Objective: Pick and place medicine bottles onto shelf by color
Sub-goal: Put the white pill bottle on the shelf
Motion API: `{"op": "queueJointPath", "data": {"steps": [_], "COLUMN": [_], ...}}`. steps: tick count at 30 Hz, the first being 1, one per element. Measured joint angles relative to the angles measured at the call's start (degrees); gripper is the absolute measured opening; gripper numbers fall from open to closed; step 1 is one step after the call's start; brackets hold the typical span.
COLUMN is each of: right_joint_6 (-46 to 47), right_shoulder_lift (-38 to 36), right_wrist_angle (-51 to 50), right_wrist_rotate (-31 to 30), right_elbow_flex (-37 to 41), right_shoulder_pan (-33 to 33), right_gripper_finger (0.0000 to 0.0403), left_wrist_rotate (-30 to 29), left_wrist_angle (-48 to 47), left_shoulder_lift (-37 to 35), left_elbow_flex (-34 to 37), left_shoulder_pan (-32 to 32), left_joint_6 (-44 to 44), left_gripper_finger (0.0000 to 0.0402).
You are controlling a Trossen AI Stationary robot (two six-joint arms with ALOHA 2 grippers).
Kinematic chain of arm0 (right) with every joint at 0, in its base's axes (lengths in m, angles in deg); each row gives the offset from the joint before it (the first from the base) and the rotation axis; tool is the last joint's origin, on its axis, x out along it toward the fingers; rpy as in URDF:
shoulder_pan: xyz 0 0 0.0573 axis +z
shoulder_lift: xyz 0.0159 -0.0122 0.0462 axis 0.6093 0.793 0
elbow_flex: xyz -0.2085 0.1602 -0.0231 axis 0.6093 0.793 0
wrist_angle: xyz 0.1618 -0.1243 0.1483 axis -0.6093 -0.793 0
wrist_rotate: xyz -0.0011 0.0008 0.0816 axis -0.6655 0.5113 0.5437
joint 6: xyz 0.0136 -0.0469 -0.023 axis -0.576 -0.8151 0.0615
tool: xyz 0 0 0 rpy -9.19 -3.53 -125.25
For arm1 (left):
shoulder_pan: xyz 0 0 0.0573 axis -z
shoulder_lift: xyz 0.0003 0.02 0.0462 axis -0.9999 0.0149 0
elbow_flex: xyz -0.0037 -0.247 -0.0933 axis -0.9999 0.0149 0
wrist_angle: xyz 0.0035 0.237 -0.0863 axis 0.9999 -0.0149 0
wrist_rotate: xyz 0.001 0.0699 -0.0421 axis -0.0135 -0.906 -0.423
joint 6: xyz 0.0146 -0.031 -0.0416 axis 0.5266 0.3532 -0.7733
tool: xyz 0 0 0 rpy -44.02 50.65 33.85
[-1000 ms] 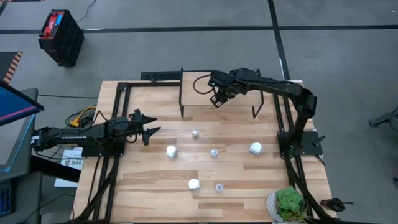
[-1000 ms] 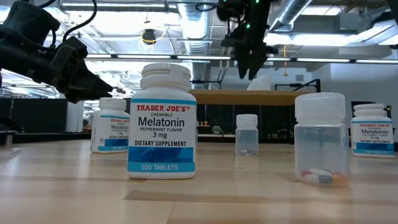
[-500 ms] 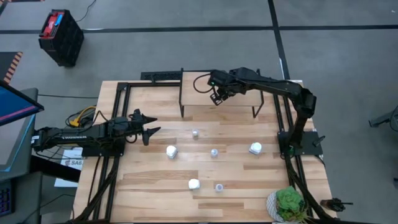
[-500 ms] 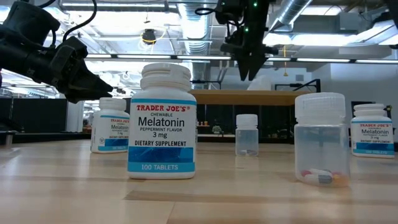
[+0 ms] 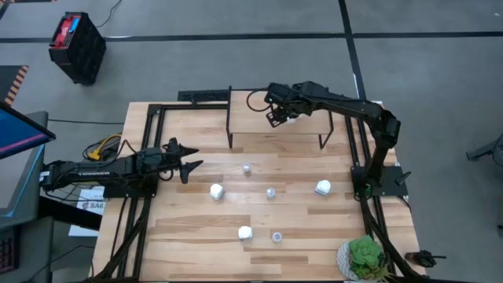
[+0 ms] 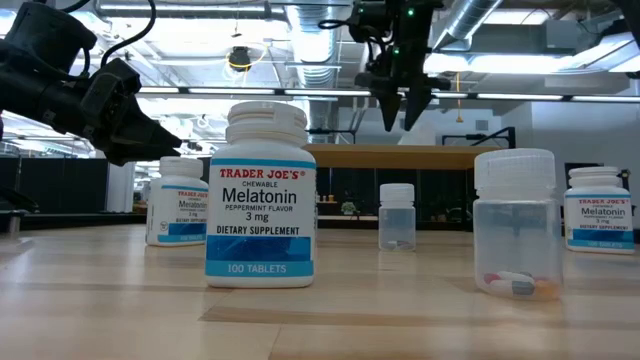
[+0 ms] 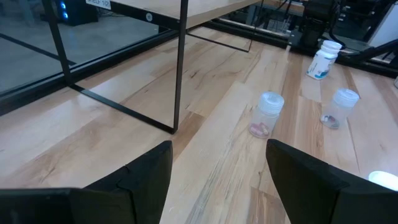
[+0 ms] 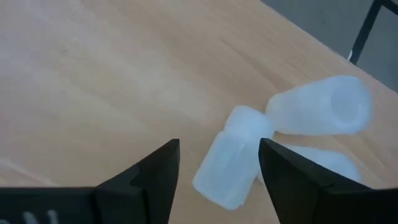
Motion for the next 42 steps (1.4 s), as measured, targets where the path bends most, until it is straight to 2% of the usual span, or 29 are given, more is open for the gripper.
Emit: {"op": "queueJointPath", "data": {"steps": [19, 30, 42], "right_joint_6": [4.3, 2.8, 0.8], "right_shoulder_lift": [0.0, 4.3, 4.6], "right_wrist_angle": [-2.7, -2.1, -1.6], "right_wrist_rotate": [0.2, -1.8, -1.6], "right_elbow_flex": [0.0, 0.0, 0.0], "right_shoulder_pan": [-0.2, 0.9, 0.5], "right_gripper_finger": [0.0228, 0.0225, 0.0225], "left_wrist_rotate": [0.2, 0.3, 0.2], "left_wrist_angle": [0.0, 0.0, 0.0], "left_shoulder_lift": [0.0, 0.0, 0.0], "left_elbow_flex": [0.0, 0.0, 0.0], "left_shoulder_pan": [0.0, 0.0, 0.0], "left_joint_6": [-0.2, -0.4, -0.2], "left_gripper_finger": [0.0247, 0.0247, 0.0247]}}
